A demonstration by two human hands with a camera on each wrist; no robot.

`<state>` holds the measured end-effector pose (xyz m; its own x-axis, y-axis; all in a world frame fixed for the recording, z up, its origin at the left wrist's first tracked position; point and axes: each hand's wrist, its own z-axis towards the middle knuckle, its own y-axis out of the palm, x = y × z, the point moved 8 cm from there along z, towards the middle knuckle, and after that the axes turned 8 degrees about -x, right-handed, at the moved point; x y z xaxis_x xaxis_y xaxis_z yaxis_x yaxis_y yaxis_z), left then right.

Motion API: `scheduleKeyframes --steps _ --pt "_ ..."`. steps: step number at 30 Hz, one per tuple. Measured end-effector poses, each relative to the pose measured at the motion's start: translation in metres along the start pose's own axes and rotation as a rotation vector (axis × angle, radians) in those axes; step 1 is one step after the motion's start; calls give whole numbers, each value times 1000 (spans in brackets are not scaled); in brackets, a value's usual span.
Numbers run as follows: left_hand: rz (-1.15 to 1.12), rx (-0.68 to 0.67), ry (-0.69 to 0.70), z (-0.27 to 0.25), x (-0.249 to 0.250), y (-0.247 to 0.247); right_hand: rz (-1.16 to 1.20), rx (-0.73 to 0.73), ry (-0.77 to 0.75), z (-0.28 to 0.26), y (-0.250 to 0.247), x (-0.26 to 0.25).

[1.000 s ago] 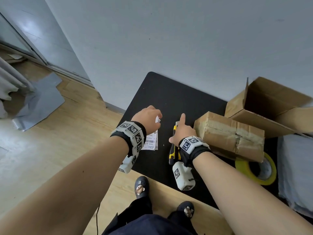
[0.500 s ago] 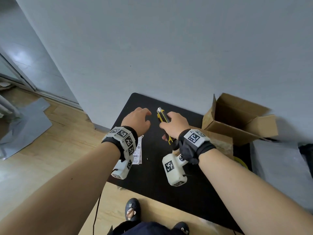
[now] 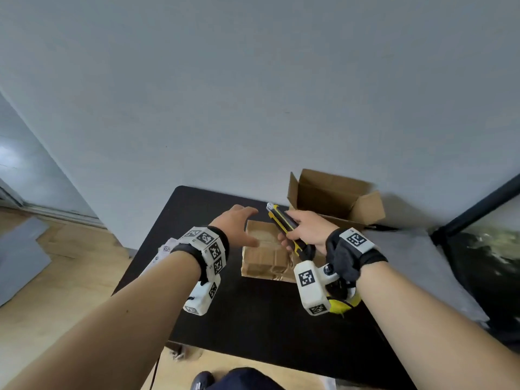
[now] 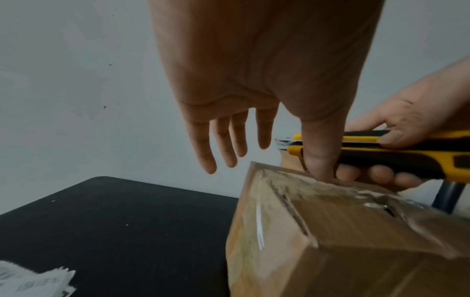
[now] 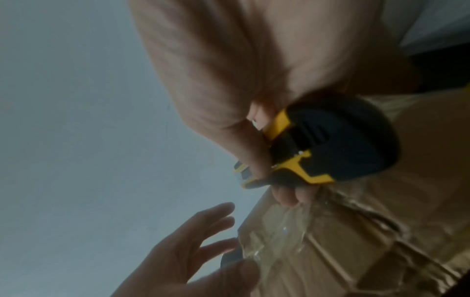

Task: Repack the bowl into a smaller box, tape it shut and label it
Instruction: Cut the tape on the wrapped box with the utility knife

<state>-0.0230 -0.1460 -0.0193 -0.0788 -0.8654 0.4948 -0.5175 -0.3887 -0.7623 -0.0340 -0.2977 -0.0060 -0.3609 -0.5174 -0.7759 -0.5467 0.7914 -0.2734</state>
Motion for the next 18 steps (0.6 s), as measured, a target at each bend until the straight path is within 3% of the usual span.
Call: scheduleKeyframes --steps 5,13,18 --pt "6 -69 -59 2 1 18 -29 39 -32 -7 -16 9" --pt "-107 -53 -123 4 -10 22 -37 24 -87 -13 -25 13" --pt "-157 -60 -151 4 -11 22 -5 -50 -99 -12 -21 13"
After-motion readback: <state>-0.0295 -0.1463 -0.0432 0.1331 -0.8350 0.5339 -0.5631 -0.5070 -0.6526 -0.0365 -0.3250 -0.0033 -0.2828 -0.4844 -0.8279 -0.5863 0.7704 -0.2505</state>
